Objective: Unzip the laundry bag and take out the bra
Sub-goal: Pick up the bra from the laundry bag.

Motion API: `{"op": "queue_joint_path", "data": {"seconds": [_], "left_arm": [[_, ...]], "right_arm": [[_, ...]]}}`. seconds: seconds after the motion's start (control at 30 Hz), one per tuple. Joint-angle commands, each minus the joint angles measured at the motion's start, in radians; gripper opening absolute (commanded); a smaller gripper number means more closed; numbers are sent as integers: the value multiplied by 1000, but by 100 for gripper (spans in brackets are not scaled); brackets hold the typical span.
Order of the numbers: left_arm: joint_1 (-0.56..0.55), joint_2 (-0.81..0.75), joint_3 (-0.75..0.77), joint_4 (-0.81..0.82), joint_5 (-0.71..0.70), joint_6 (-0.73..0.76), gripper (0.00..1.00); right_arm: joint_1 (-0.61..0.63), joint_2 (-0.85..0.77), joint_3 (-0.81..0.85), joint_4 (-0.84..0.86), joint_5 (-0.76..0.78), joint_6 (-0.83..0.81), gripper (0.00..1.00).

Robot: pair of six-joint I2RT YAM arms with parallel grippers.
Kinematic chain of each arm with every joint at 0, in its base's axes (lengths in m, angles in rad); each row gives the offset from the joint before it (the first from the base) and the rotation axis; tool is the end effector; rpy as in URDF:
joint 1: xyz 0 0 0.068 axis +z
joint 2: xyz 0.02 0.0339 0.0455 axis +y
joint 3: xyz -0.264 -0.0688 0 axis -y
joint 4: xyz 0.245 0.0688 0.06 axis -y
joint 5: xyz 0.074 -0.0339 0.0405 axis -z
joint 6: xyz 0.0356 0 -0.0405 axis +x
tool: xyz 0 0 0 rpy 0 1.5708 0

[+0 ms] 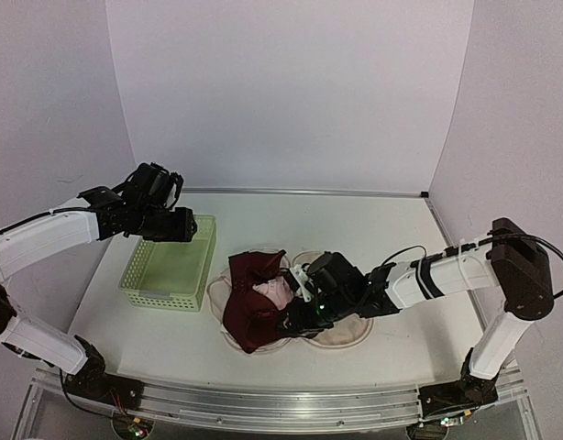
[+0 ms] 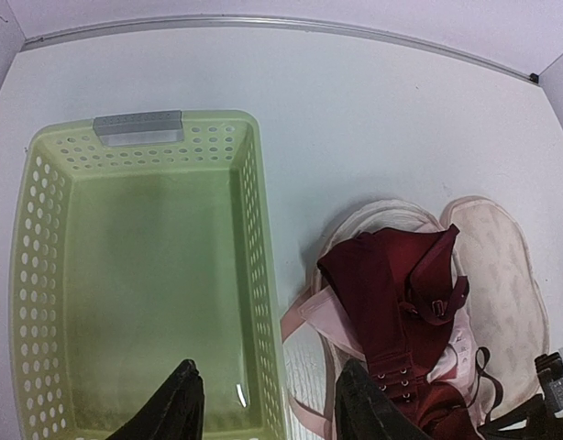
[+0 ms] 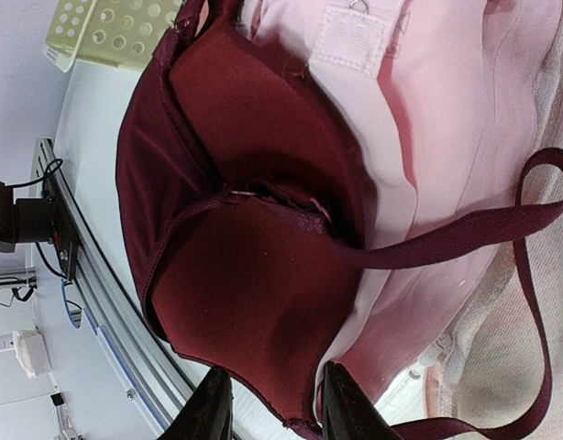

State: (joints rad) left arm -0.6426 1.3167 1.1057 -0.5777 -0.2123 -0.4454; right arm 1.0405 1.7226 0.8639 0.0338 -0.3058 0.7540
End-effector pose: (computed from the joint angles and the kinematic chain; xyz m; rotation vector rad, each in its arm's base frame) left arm 0.2306 -0.1633 0.2992 0.1288 2.3518 -0.2876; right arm 0.1621 0.2976 0.1489 -0.5464 2.6483 1.0849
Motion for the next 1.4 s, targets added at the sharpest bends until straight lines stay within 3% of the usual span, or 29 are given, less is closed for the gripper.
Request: {"op": "queue_joint_path", "data": {"seconds": [0.0,0.33,0.67,0.87,1.13,1.37], "left_arm": [[-2,-35,10,6,-9,2,50],[-2,-40,14,7,3,7,50],[-2,-52,-1,7,23,8,52],[-2,-56,-9,7,23,7,53],[-2,-79,-20,6,15,11,54],[-2,-96,-36,5,8,9,54]], "right_arm": [[10,-65,35,-7,11,-18,34],[54,-148,66,-84,127,-54,39],[116,-39,73,-2,64,-1,50],[117,27,179,-1,113,-42,56],[115,178,327,0,110,-65,58],[103,189,373,-3,191,-64,59]]}}
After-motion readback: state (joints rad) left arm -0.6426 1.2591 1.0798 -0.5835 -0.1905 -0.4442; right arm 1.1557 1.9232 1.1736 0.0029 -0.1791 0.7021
